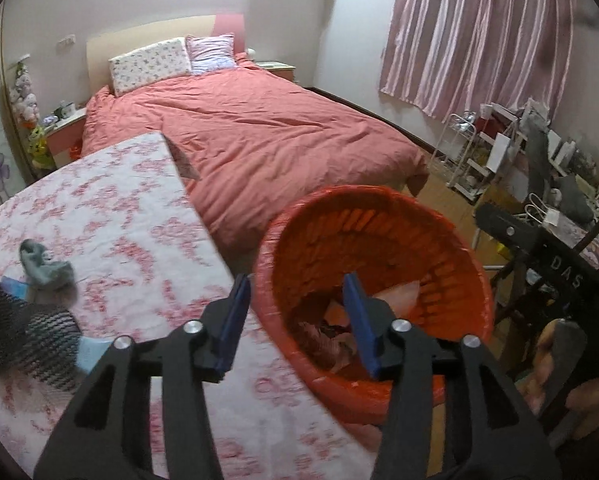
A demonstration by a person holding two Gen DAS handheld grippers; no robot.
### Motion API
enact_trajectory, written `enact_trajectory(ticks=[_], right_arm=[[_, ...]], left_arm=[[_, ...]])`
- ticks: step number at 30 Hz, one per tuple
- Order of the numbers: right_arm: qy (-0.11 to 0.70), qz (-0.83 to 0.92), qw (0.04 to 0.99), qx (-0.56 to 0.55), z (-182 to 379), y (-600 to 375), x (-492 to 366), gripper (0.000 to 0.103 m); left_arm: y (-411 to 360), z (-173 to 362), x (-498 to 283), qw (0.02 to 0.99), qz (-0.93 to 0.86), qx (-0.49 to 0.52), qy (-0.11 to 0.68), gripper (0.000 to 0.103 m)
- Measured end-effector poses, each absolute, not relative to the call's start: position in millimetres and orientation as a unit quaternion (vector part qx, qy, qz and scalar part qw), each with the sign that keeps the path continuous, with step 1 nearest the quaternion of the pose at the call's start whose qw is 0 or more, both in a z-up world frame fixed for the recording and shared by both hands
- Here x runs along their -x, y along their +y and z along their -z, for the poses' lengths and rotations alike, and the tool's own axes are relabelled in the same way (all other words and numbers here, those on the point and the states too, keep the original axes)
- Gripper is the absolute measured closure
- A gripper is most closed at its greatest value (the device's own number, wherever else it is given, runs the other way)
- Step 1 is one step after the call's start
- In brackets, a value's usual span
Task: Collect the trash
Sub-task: 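Carry the cup and knit cloth over the orange basket while both tools open to drop them, then move both open tools back over the remaining items on the bed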
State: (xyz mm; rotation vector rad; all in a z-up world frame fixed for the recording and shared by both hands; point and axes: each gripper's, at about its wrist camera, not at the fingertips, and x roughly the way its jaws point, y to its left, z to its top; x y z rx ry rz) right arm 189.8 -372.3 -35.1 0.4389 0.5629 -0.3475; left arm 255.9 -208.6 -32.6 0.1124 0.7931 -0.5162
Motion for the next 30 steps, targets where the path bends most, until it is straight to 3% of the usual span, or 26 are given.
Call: enact_trajectory(ticks=[4,6,25,30], right_arm=[[0.281,0.169,0.924,-0.195,30,-362,-191,0.016],[0.282,0.165,0.927,-0.185,27,-354,-192,0.016],[0.336,0.040,0.935,-0.107,22,-215,-228,0.016],[0.351,-0.002,0.933,-0.084,28,-167,-244,0.023]], left_arm=[[-179,24,-245,0.905,0.218,-0.066,0.361,0.038],[-162,19,-241,0.911,0.203,-0.070,0.353,0.036],[52,30,-240,0.928,0.028,0.002,0.371,0.031],[105,35,-236,0.927,-0.016,0.022,0.373,0.031]])
